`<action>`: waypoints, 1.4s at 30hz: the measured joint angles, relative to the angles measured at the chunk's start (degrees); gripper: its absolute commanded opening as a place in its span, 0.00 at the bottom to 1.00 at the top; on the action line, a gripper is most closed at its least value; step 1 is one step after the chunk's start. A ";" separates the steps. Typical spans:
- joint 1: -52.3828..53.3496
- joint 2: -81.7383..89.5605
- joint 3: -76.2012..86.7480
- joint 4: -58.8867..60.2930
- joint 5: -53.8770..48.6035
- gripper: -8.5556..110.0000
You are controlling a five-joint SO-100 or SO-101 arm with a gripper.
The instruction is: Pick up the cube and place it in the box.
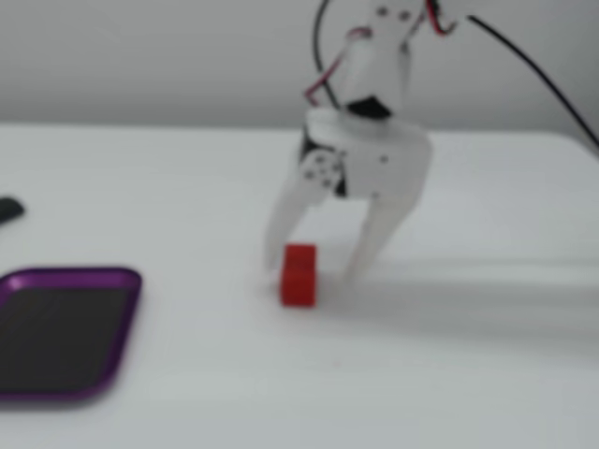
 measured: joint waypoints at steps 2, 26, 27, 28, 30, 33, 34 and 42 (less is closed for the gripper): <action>0.70 0.00 0.00 -0.44 0.00 0.18; -9.14 23.20 -3.60 2.11 -3.25 0.07; -10.55 25.84 -3.60 -0.44 -3.25 0.07; -11.69 28.39 -3.60 -3.43 -3.25 0.07; -13.45 31.11 -1.76 -10.63 -3.25 0.07; -15.29 30.23 3.60 -23.99 -3.25 0.07; -15.56 28.83 4.92 -27.86 -3.25 0.07; -16.00 4.92 -3.08 -35.95 -3.25 0.07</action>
